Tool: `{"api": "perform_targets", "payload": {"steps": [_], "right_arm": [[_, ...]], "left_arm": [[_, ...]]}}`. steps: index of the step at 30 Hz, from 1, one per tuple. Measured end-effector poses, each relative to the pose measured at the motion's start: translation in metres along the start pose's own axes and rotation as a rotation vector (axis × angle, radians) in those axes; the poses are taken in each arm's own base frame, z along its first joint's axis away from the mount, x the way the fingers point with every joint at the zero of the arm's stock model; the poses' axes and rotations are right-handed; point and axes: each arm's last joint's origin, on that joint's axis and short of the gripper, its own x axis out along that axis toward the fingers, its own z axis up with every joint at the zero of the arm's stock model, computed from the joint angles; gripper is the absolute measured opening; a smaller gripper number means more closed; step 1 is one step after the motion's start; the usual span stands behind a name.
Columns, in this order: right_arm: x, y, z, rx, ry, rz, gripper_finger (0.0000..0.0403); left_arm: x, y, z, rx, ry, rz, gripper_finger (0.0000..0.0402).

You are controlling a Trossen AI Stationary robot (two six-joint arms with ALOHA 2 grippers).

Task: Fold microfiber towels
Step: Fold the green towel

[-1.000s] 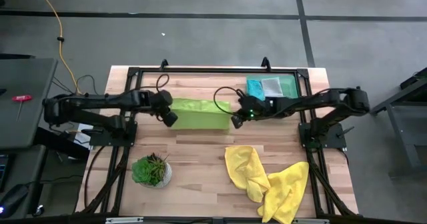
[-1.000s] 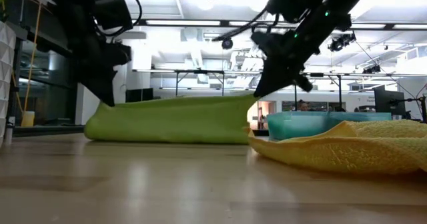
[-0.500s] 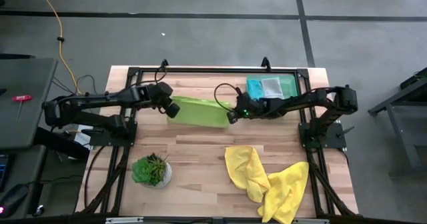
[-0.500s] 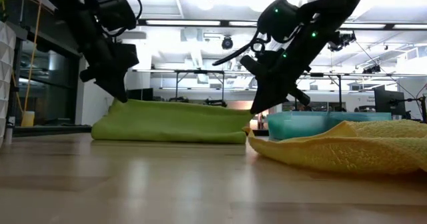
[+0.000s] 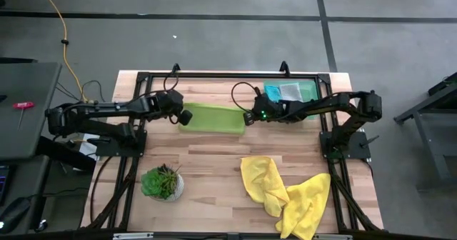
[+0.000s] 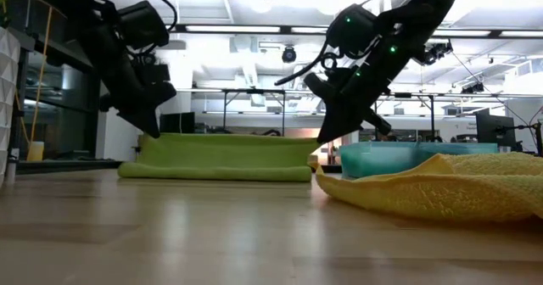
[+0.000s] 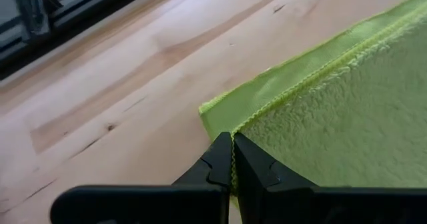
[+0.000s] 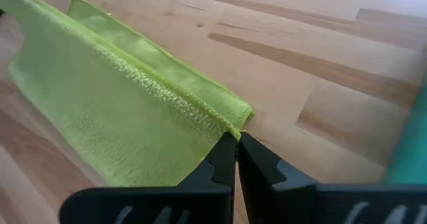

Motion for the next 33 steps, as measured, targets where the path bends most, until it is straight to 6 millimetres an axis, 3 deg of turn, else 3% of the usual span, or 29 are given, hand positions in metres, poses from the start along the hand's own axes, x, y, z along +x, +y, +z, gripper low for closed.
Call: {"api": "perform_targets", "payload": {"steps": [14, 26, 33], "right_arm": [[0.000, -0.001, 0.000, -0.010, -0.010, -0.021, 0.0008], [0.004, -0.014, 0.013, 0.030, -0.040, -0.072, 0.0131], [-0.003, -0.006, 0.039, -0.039, -0.095, -0.038, 0.0155]], "left_arm": [[0.000, -0.001, 0.006, 0.027, -0.074, 0.032, 0.0010], [0.000, 0.003, 0.011, 0.080, -0.129, 0.105, 0.0074], [-0.002, 0.013, 0.027, 0.108, -0.131, 0.112, 0.0120]]}}
